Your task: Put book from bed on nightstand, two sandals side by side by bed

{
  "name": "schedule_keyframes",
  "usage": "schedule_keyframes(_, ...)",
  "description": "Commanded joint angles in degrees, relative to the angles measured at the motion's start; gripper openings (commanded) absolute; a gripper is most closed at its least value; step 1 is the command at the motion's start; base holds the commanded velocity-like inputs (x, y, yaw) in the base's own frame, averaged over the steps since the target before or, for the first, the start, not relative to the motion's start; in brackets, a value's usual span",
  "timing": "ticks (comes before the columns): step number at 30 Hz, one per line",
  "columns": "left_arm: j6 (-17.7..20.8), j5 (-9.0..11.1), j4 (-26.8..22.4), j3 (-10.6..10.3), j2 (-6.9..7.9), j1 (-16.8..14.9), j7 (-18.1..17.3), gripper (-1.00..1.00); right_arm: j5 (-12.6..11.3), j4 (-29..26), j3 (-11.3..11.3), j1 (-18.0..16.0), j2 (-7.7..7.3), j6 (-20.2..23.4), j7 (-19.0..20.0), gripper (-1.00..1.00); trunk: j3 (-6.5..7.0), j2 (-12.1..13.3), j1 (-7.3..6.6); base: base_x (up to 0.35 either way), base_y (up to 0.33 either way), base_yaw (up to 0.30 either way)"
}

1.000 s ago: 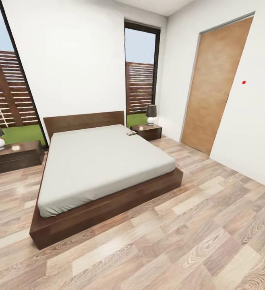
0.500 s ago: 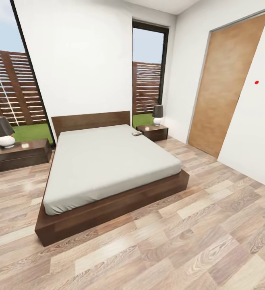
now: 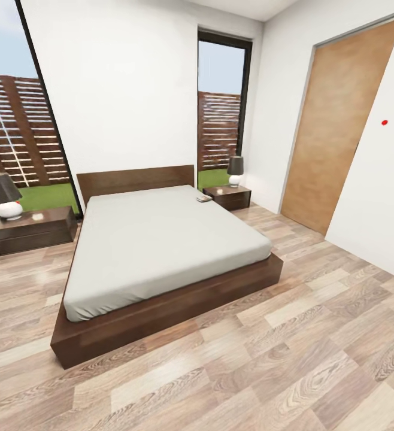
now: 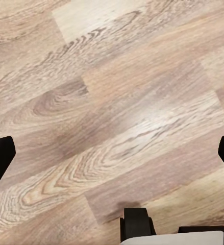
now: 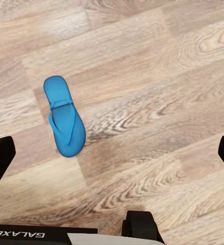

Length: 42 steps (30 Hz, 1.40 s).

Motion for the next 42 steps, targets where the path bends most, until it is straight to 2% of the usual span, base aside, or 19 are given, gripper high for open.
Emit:
schedule_keyframes(1, 0.0, 0.0, 0.0, 0.0, 0.02, 0.0, -0.2, 1.00, 0.0, 0.0, 0.4, 0.0, -0.01, 0.0, -0.4, 1.00, -0.06, 0.0, 0.00, 0.008, 0.000, 0.001)
schedule_keyframes(11, 0.0, 0.0, 0.0, 0.0, 0.02, 0.0, -0.2, 1.00, 0.1, 0.0, 0.4, 0.0, 0.00, 0.0, -0.4, 1.00, -0.06, 0.0, 0.00, 0.003, -0.038, 0.013)
schedule_keyframes(42, 0.1, 0.0, 0.0, 0.0, 0.02, 0.0, -0.2, 1.00, 0.1, 0.0, 0.4, 0.0, 0.05, 0.0, -0.4, 1.00, -0.58, 0.0, 0.00, 0.000, -0.009, 0.119)
